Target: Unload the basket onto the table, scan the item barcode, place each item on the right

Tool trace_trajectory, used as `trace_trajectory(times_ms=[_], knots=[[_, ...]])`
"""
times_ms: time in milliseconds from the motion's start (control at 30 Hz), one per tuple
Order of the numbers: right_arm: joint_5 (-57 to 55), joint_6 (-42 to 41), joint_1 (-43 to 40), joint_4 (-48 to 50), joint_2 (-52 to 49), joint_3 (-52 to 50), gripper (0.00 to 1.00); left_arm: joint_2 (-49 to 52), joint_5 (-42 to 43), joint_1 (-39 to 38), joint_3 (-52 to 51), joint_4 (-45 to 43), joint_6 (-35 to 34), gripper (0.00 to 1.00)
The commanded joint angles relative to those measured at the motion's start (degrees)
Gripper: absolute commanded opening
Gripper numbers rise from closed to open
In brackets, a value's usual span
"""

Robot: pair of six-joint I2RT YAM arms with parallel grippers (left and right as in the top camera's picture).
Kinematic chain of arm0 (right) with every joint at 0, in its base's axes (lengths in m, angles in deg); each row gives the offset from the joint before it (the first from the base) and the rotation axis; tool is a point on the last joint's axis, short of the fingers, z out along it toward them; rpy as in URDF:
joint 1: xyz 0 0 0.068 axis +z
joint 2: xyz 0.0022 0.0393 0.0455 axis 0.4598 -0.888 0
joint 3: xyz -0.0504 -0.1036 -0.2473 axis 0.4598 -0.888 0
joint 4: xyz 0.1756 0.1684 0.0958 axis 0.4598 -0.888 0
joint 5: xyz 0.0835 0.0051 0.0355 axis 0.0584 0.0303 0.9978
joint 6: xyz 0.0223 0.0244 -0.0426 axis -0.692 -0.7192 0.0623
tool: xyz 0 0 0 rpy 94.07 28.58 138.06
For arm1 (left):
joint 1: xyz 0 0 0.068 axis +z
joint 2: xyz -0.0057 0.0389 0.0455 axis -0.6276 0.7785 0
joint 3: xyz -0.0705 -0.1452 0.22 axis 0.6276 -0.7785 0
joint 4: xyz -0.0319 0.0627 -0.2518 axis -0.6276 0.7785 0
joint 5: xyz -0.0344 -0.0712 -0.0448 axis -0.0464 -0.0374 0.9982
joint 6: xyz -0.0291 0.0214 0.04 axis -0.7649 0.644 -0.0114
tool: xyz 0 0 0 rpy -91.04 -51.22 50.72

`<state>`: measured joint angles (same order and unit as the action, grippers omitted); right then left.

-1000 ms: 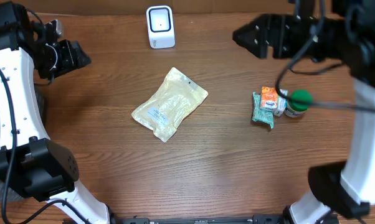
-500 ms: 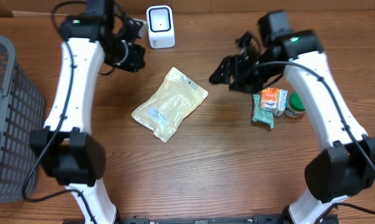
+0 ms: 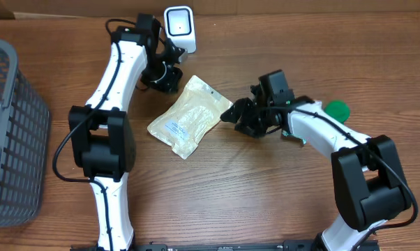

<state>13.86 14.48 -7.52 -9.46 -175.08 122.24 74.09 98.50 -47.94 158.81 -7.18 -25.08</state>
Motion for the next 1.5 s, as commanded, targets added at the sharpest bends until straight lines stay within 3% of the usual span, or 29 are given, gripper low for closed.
trace_trajectory(times_ms=[0,367,733,1067,1133,1200,1267,1333,1467], knots=[[-1.7,-6.9,1.4,4.5,-0.1,-2.8,0.5,0.7,1.7,-0.8,0.1,-0.4,1.9,0.04],[-2.3,-14.2,5.2,11.8,-7.6,-3.1,0.44,3.2,1.9,-1.5,-0.4,-0.7,3.8,0.04],[-3.5,-14.6,7.0,21.1,-10.6,-3.1,0.44,11.6,-1.1,-1.5,-0.4,0.0,0.9,0.04],[-5.8,-14.3,10.2,30.4,-11.3,-3.1,0.43,12.1,-0.6,-1.5,-0.4,1.3,0.5,0.04],[-6.2,-14.3,10.6,31.1,-11.4,-3.1,0.36,12.1,-0.6,-1.5,-0.4,1.3,0.5,0.04],[-6.1,-14.3,11.0,32.1,-11.4,-3.1,0.18,12.1,-0.7,-1.5,-0.4,1.3,0.1,0.04],[-5.6,-13.9,11.2,33.6,-11.4,-3.1,0.09,12.1,-0.7,-1.5,-0.4,1.2,-1.0,0.04],[-4.2,-12.4,11.3,35.2,-11.1,-3.0,0.04,12.1,-0.7,-1.4,0.0,1.3,-1.7,0.04],[-2.4,-9.6,11.2,34.9,-8.1,-2.9,0.04,11.9,-0.7,-0.7,3.3,3.7,-2.0,0.04]])
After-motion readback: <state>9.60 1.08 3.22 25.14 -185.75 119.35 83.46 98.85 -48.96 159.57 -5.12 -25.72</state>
